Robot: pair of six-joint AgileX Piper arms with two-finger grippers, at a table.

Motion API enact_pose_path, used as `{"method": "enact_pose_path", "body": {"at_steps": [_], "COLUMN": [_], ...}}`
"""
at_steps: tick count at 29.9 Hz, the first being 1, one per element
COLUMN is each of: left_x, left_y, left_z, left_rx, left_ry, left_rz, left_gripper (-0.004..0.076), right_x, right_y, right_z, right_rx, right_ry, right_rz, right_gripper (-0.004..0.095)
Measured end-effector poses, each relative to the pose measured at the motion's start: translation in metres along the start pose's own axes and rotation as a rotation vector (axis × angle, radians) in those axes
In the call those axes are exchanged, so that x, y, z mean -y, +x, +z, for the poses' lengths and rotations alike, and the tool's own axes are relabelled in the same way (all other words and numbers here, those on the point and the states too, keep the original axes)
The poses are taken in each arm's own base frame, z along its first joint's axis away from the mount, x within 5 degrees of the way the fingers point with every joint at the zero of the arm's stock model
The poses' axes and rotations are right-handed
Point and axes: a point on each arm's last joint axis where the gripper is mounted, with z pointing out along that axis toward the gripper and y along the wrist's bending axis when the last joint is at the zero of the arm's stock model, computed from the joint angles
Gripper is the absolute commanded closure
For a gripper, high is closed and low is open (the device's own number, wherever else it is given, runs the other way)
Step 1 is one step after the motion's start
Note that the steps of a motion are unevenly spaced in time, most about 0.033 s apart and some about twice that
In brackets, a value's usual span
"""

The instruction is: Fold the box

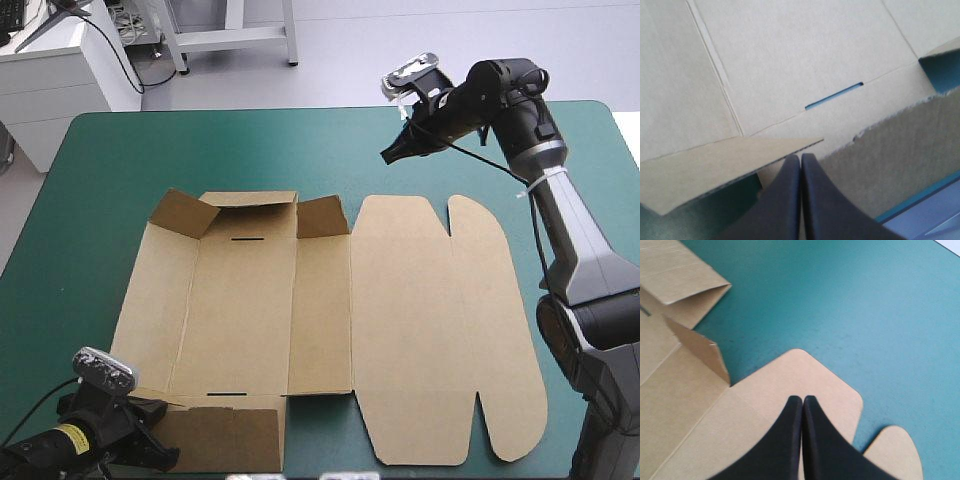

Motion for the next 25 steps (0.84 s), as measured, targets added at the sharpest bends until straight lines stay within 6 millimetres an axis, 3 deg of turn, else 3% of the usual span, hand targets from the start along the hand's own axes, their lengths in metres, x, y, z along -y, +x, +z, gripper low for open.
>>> {"method": "enact_pose_path", "body": {"at_steps": [5,13,19,25], "left_x": [0.002,0.003,-0.005,-0.014], "left_y": [-0.017,-0.054,-0.093,-0.128], "left_z": [-0.020,-0.042,-0.029,0.003], "left_rx": [0.093,0.164,0.094,-0.021], "left_ry": [-0.007,-0.021,-0.058,-0.078], "left_rz": [0.013,0.024,0.031,0.031], "left_gripper": [0.0732,0.0732,0.0732,0.0732], "right_x": [0.015,0.006,-0.004,-0.017], "right_y": [0.011,0.051,0.084,0.106], "right_z": [-0.001,0.012,0.016,-0.006], "right_rx": [-0.040,-0.196,-0.302,-0.320], "right_ry": [0.062,0.018,-0.013,-0.018], "right_rz": [0.111,0.154,0.163,0.166], "right_gripper": [0.0927,0.0925,0.0925,0.0925]}}
